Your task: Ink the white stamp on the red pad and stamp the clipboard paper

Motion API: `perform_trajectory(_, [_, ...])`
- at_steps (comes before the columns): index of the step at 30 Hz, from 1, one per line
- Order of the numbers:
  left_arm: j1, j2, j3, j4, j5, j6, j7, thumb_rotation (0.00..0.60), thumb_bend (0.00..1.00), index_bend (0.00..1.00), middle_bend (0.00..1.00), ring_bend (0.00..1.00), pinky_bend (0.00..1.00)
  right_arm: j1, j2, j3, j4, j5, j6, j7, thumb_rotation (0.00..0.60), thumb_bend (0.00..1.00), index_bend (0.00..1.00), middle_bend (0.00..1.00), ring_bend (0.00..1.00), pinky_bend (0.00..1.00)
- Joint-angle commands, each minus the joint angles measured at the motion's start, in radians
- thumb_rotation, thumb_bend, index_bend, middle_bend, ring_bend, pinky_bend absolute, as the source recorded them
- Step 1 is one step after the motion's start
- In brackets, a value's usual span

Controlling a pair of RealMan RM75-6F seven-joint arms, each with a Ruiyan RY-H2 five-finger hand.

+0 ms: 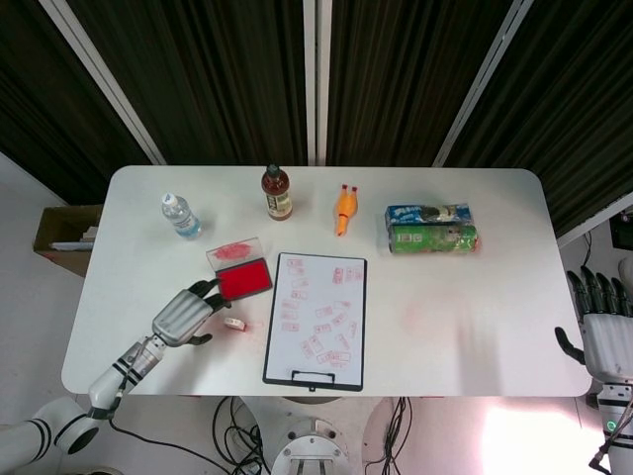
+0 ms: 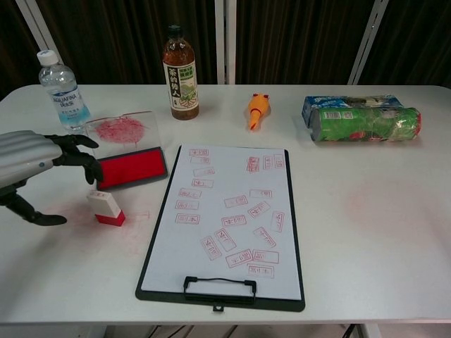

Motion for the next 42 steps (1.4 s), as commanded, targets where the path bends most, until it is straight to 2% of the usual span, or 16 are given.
perform_trajectory(1, [-0.013,-0.009,0.003,-0.002,0.001,-0.003,-0.008,0.6,0.19,0.34,0.39,0.1,0.22,-0.001,-0.002,0.0,0.001,-0.003,0.005,0.003,0.6,0.3,0.0,0.0,0.0,0.0])
perform_trajectory(4, [-0.025,-0.015,0.003,-0.005,-0.005,-0.011,-0.002,0.6,0.2,0.35,0.4,0.11,0.22,-0.003,-0.007,0.0,0.006,-0.003,0.009,0.002,0.6,0.39,0.0,0.0,0.0,0.0])
perform_trajectory(6, [-0.03,-0.017,0.0,-0.012,-0.015,-0.019,0.007,0.6,0.2,0.36,0.41,0.11,0.22,-0.005,-0.01,0.002,0.006,0.003,0.009,0.001,0.6,0.4,0.0,0.0,0.0,0.0])
perform_trajectory(14, [-0.039,-0.034,-0.009,-0.021,-0.04,-0.022,0.086,0.6,0.21,0.43,0.48,0.17,0.23,-0.002,-0.014,0.002,0.011,0.01,-0.003,0.009,0.6,0.4,0.0,0.0,0.0,0.0])
perform_trajectory(26, [-0.056,-0.013,-0.024,-0.125,-0.108,-0.076,0.246,0.6,0.21,0.48,0.51,0.19,0.23,-0.002,-0.022,0.011,0.001,0.048,-0.02,-0.018,0.6,0.4,0.0,0.0,0.0,0.0])
perform_trajectory(42, [-0.069,-0.014,-0.017,-0.146,-0.144,-0.099,0.228,0.6,0.29,0.5,0.52,0.19,0.23,0.0,-0.026,0.012,0.017,0.059,-0.034,-0.006,0.6,0.4,0.0,0.0,0.0,0.0])
